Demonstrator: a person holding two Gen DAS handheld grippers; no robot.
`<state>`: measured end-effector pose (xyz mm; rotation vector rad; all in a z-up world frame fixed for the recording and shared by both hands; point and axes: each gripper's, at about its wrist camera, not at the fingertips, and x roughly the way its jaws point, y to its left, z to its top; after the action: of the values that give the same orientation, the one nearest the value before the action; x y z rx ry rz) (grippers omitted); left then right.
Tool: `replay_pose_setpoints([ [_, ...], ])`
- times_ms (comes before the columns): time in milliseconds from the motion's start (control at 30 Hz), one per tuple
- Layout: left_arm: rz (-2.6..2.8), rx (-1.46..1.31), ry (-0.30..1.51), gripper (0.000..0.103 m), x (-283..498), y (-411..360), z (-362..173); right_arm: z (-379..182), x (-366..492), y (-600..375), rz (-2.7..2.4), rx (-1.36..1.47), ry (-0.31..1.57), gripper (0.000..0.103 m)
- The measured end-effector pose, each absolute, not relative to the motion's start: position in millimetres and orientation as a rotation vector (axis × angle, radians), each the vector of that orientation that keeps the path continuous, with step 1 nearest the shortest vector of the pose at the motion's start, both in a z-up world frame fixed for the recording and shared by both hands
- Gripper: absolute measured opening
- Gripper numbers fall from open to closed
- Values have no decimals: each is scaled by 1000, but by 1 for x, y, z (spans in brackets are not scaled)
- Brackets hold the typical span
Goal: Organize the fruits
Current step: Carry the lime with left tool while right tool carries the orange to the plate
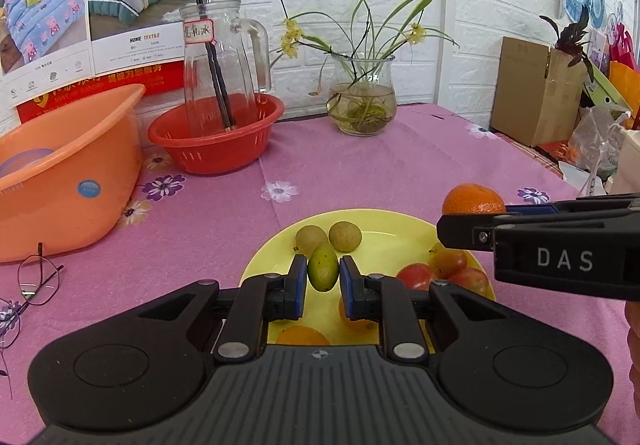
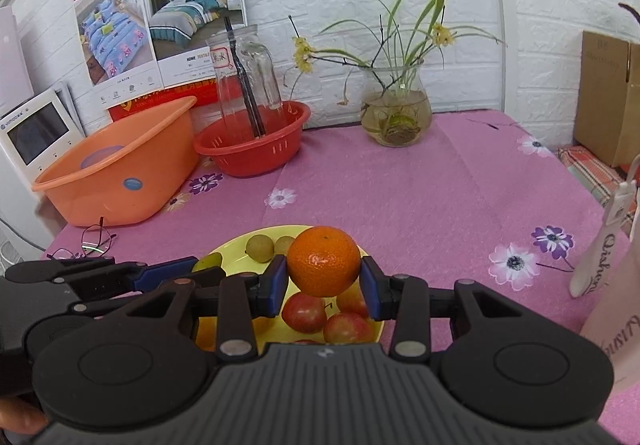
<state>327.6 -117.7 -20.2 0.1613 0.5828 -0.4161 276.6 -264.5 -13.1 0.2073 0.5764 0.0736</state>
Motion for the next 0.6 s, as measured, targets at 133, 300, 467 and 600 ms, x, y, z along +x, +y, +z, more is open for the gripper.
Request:
replay_pose_setpoints([
  [133,-417,157,594,16,337,-121,-25,-19,287,-266,72,221,595,77],
  [300,-421,155,603,16,346,-125,-28,-25,295,-266,73,218,609,77],
  [467,-425,161,615,16,351,-127,-33,-29,301,-268,69,226,619,77],
  [600,-429,167,620,16,353,-128,-36,-31,305,-269,66,230,624,77],
])
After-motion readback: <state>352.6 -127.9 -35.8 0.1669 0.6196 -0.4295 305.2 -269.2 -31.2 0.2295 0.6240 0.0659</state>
